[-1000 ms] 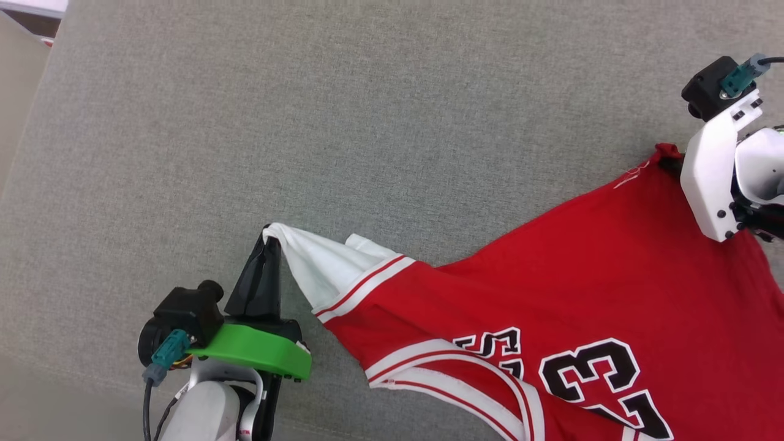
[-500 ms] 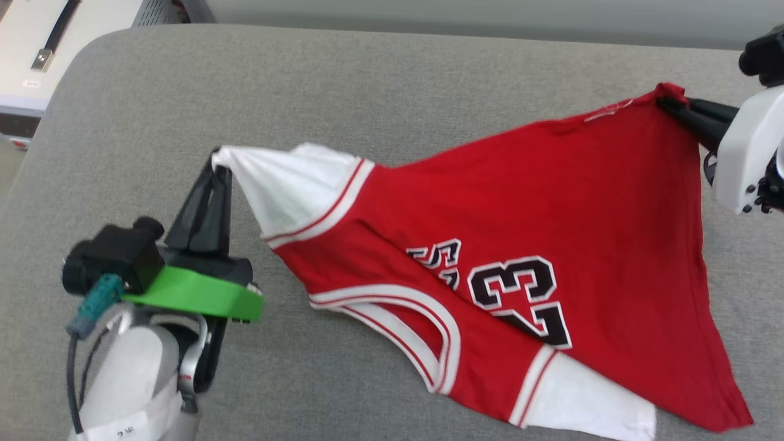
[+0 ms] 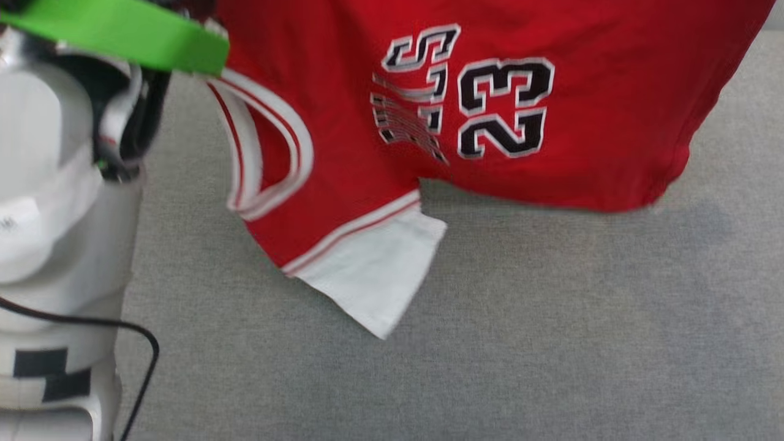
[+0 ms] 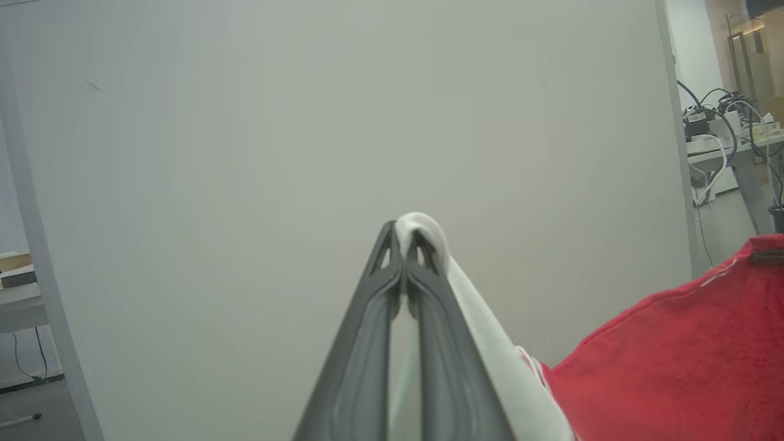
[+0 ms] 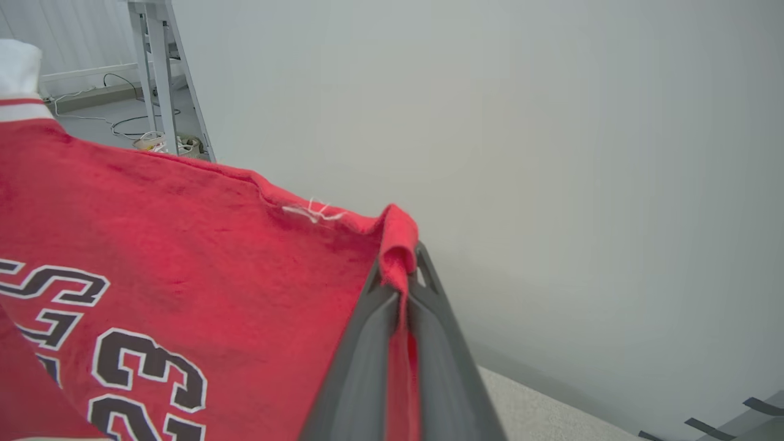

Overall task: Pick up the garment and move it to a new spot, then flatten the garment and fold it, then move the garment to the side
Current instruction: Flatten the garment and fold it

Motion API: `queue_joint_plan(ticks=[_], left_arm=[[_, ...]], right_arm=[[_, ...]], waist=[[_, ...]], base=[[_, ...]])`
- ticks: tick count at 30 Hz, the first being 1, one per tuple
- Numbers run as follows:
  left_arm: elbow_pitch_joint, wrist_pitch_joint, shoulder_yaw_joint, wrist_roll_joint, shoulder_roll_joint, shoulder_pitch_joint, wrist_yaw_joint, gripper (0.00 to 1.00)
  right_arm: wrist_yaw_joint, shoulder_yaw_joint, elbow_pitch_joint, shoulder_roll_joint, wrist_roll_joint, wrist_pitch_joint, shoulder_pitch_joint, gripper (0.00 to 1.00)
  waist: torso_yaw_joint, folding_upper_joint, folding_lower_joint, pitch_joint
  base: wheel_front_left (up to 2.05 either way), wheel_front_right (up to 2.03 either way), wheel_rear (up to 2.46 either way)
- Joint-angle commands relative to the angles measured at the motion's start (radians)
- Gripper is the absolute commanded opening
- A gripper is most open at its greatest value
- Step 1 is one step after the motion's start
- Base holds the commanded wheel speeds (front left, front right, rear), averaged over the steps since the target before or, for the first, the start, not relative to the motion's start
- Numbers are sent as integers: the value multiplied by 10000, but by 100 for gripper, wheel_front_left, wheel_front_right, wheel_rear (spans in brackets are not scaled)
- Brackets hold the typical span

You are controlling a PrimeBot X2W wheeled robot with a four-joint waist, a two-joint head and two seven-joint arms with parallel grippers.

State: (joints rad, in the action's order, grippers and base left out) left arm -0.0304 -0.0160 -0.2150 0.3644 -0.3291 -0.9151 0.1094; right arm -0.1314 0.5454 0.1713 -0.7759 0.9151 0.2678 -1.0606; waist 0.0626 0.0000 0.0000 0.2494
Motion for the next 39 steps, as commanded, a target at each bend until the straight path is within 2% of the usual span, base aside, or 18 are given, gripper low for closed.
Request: queue_joint_plan(ticks=[1,5,12,18,22,26,32,39], left_arm=[[244,101,-107,124,-57,-794,71,0],[1165,307,-495,-3,-138,-3181,152,0],[3068,21,-973,-175,-180,-6828,199,0],[4652,-494,-1200,-312,-351,-8915,208,0],[5475,-824,-1343,-281,-447,-9668,210,0],[6059,-1208,-1598,-61,-497,-9707,211,0],[6389,-1876,-2093,339,-783,-8683,211,0],[5356,-2269,-2429,429,-1508,-5708,97,0]], right_arm=[[7,-173,41,120,-224,42,-467,0],[7,-729,413,380,-763,145,-1853,0],[7,-873,1547,882,-1754,22,-4749,0],[7,-552,2968,1416,-2356,-679,-6898,0],[7,-161,3784,1701,-2369,-1099,-7744,0],[7,396,4275,1830,-2097,-1441,-7976,0],[7,1454,4501,1703,-1434,-1966,-7071,0],[7,2909,3521,1173,-413,-2430,-4921,0]], waist=[[-130,0,0,817],[-201,0,0,1783],[-278,0,0,3241],[-284,0,0,3878],[-263,0,0,4114],[-217,0,0,4261],[-260,0,0,4045],[-304,0,0,3251]], base=[[0,0,0],[0,0,0],[0,0,0],[0,0,0],[0,0,0],[0,0,0],[0,0,0],[0,0,0]])
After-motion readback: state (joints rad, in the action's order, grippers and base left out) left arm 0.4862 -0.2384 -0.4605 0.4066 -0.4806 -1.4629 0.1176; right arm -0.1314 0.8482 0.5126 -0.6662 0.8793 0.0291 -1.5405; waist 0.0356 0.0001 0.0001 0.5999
